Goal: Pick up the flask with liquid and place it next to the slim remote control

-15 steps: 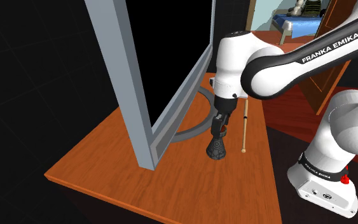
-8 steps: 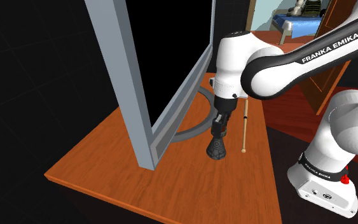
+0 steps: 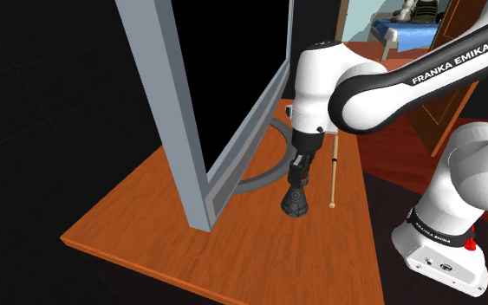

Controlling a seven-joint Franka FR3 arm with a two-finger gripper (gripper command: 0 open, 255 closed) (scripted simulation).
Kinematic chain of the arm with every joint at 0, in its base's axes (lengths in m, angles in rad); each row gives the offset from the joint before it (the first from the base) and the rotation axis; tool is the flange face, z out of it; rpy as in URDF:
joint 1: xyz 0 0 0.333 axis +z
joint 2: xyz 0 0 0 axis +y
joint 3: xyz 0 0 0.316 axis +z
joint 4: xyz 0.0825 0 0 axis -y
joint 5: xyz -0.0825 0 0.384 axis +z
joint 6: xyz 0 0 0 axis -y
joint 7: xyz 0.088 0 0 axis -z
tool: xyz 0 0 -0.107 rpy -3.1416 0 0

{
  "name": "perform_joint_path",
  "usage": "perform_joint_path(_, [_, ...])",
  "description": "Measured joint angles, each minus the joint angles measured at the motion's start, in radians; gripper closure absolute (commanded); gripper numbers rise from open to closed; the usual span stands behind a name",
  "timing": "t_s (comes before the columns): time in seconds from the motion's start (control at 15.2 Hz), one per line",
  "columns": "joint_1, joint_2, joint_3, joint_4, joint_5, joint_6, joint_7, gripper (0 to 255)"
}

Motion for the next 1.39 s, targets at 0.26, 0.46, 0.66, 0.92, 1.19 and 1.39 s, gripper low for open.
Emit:
perform_joint_path(0.26, [0.001, -0.031, -0.010, 0.029, -0.004, -0.060, 0.001, 255])
perform_joint_path(0.46, [-0.001, -0.045, -0.017, 0.055, -0.009, -0.099, 0.001, 255])
perform_joint_path(0.66, [-0.001, -0.065, -0.026, 0.084, -0.013, -0.149, 0.002, 255])
perform_joint_path(0.92, [-0.003, -0.078, -0.034, 0.131, -0.021, -0.209, 0.005, 255])
perform_joint_path(1.19, [-0.005, -0.092, -0.043, 0.176, -0.027, -0.268, 0.007, 255])
perform_joint_path(1.39, [-0.007, -0.102, -0.052, 0.210, -0.033, -0.312, 0.007, 255])
